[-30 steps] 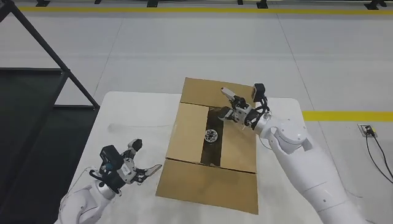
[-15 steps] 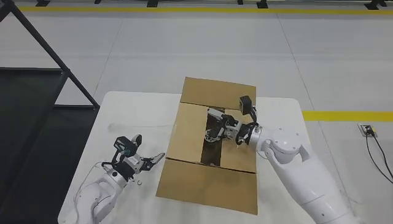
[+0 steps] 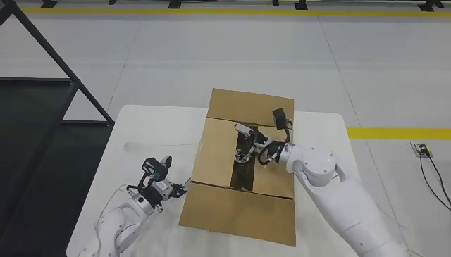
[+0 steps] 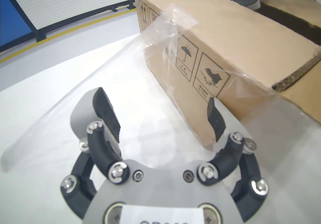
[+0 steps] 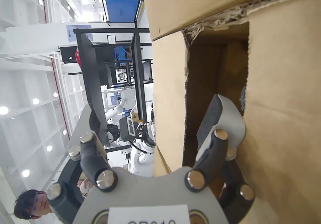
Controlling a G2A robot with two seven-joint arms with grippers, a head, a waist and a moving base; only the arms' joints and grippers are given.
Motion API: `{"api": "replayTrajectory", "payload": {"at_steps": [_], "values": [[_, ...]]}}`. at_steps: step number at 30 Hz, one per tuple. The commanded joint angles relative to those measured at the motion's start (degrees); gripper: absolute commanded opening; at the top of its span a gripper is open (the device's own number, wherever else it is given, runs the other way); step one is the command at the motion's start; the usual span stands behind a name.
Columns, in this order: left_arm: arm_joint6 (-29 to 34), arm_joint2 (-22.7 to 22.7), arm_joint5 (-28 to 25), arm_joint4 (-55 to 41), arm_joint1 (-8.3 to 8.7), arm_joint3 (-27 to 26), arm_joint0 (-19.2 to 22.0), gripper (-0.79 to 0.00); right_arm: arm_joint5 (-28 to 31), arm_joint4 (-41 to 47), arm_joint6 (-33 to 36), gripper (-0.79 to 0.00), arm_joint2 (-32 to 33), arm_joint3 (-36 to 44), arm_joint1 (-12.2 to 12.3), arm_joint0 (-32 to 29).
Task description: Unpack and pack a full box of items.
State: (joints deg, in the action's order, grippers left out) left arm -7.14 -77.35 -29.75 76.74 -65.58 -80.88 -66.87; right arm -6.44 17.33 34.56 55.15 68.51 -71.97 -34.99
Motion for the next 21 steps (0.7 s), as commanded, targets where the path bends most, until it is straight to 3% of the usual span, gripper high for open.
{"api": "replayTrajectory", "payload": {"at_steps": [1, 21], "values": [[-0.1, 0.1, -0.3, 0.1, 0.04, -0.3, -0.2, 0.000, -0.3, -0.3, 0.4, 0.000, -0.4, -0.4, -0.2, 0.2], [-0.8, 0.1, -1.6, 0.7, 0.42, -2.7, -2.0, 0.000, 7.1, 6.6, 8.4, 0.000, 0.3, -2.7, -1.7, 0.5]]}}
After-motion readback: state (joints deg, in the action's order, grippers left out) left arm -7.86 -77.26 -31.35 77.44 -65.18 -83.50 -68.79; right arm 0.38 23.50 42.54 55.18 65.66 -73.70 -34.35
